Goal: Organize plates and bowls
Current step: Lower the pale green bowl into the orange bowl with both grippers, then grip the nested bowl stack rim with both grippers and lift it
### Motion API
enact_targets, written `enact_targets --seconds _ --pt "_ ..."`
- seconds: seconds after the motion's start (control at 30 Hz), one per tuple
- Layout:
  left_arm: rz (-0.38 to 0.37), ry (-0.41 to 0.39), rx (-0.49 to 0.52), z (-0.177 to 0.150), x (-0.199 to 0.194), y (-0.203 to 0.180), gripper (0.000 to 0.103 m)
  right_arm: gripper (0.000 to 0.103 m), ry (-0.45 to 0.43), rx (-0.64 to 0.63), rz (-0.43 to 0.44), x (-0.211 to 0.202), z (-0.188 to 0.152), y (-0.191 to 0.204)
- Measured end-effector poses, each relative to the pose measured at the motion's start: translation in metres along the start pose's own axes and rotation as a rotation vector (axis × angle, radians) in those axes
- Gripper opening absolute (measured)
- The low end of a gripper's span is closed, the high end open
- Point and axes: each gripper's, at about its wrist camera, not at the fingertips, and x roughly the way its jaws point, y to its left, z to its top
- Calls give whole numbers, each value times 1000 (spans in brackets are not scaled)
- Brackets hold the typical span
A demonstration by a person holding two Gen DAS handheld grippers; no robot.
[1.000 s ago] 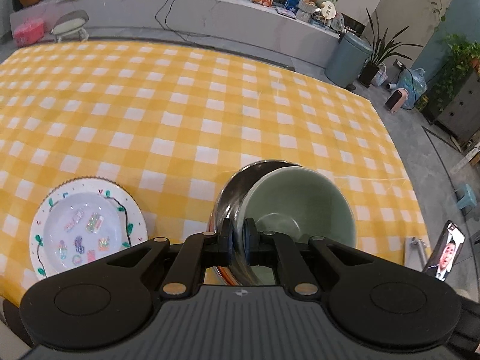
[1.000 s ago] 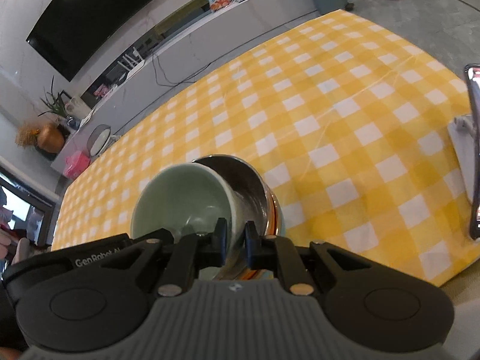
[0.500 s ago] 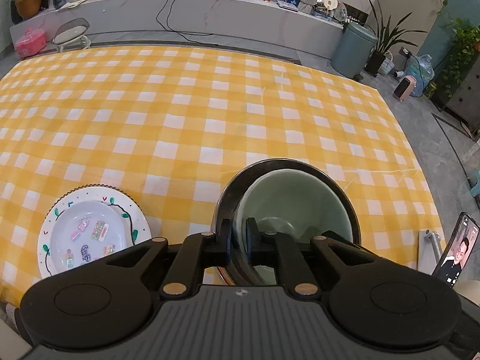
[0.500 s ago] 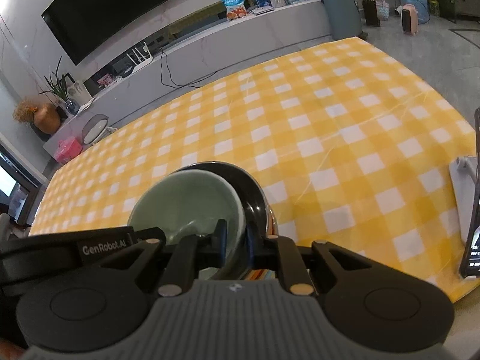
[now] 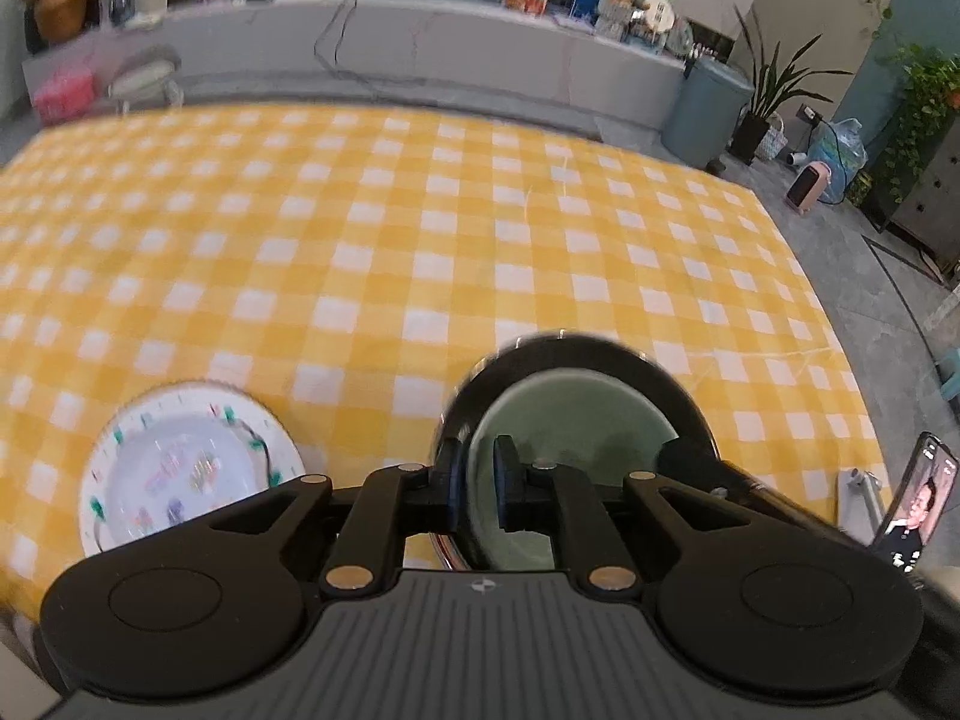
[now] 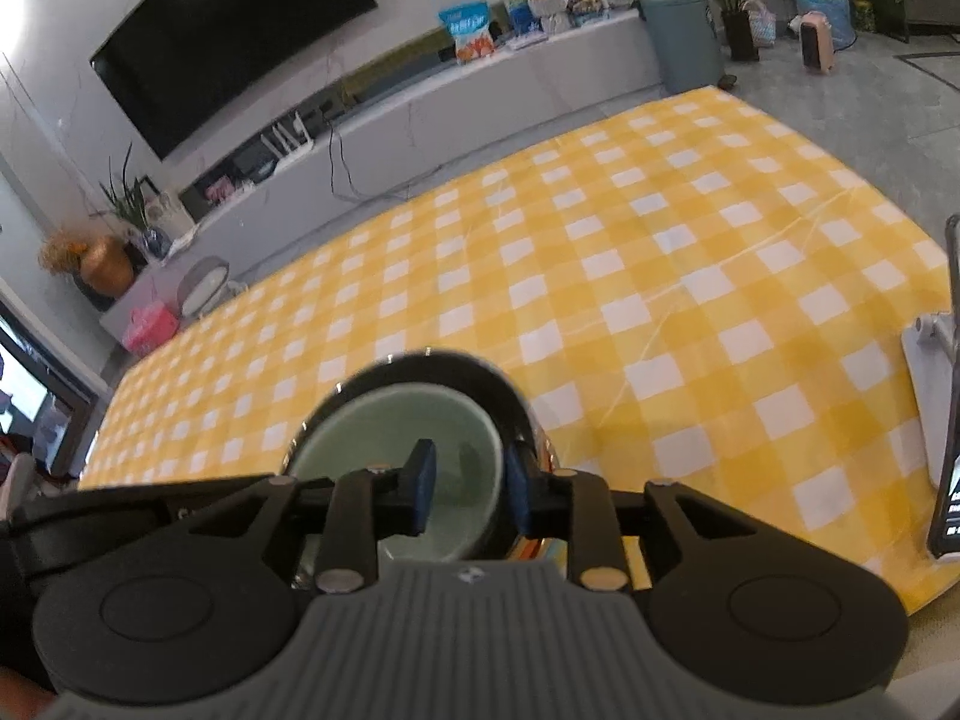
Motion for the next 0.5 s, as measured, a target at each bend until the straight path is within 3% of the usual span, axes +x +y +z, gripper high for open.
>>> enact_targets --seconds 0.17,0.4,0.5 --pt "-19 -44 19 4 -8 1 15 37 -71 16 9 -8 4 -5" --pt "-92 -121 -17 2 -19 16 56 70 -101 117 46 -10 8 -19" --pt "-99 -120 -81 -3 -14 29 64 77 -66 162 42 -3 8 -24"
